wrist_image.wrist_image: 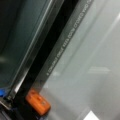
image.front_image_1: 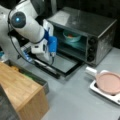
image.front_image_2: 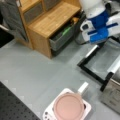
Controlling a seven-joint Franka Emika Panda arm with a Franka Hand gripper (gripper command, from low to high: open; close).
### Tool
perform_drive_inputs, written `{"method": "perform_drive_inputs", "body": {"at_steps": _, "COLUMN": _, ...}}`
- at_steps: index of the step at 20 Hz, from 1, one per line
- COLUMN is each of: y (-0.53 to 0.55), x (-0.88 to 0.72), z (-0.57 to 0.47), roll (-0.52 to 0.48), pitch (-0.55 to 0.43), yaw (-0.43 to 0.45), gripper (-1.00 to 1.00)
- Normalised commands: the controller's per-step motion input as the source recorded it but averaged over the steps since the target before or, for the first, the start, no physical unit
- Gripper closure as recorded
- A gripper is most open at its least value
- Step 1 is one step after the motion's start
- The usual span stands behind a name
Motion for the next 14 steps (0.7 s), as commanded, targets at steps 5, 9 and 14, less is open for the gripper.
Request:
{"method": "perform_drive_inputs", "body": {"at_steps": 5, "y": 0.06, "x": 0.26, "z": 0.03, "roll": 0.131, "pitch": -0.003, "yaw": 0.436, "gripper": -1.00}}
{"method": "perform_drive_inputs", "body": {"at_steps": 9, "y": 0.03, "x": 0.21, "z": -0.05, "roll": 0.222, "pitch": 0.009, "yaw": 0.377, "gripper": -1.00}}
{"method": "perform_drive_inputs", "body": {"at_steps": 14, "y": 0.04, "x": 0.20, "z": -0.09, "roll": 0.236, "pitch": 0.053, "yaw": 0.314, "gripper": -1.00}}
